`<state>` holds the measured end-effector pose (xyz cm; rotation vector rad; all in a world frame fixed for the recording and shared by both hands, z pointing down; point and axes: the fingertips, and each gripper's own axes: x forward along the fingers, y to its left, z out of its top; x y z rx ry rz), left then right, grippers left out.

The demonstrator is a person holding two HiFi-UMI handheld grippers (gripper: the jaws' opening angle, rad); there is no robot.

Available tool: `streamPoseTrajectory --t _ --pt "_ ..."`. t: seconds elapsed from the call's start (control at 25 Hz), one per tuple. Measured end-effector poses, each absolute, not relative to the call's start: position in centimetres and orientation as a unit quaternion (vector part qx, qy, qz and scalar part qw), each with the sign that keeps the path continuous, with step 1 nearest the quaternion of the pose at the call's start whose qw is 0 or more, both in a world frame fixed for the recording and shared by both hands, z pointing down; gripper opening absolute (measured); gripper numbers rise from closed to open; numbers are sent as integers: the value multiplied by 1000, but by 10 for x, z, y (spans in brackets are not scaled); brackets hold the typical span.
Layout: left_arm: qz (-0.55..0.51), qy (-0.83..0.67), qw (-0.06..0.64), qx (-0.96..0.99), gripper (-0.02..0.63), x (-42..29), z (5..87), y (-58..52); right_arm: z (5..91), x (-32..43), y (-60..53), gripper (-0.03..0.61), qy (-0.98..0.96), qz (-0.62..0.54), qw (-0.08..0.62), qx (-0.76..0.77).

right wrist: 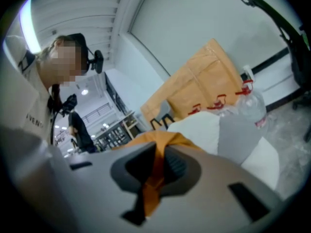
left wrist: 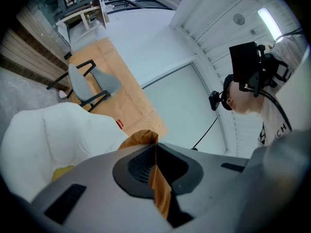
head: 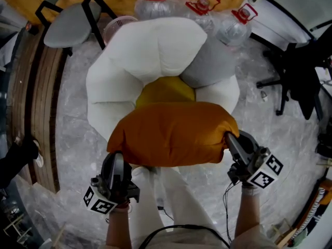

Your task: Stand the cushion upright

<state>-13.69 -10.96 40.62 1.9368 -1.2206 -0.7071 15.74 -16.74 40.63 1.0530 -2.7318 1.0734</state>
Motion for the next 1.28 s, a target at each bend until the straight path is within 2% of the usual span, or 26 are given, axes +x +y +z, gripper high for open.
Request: streamPoseTrajectory --t 0.56,1.04,1.28 --pt "-319 -524 317 723 32 -155 393 -183 415 136 -277 31 -867 372 -16 331" --pt "-304 -551 277 726 32 -178 395 -255 434 108 -358 32 -849 406 -18 338" --pt "-328 -549 289 713 32 -188 404 -291 448 96 -391 32 -841 425 -21 334"
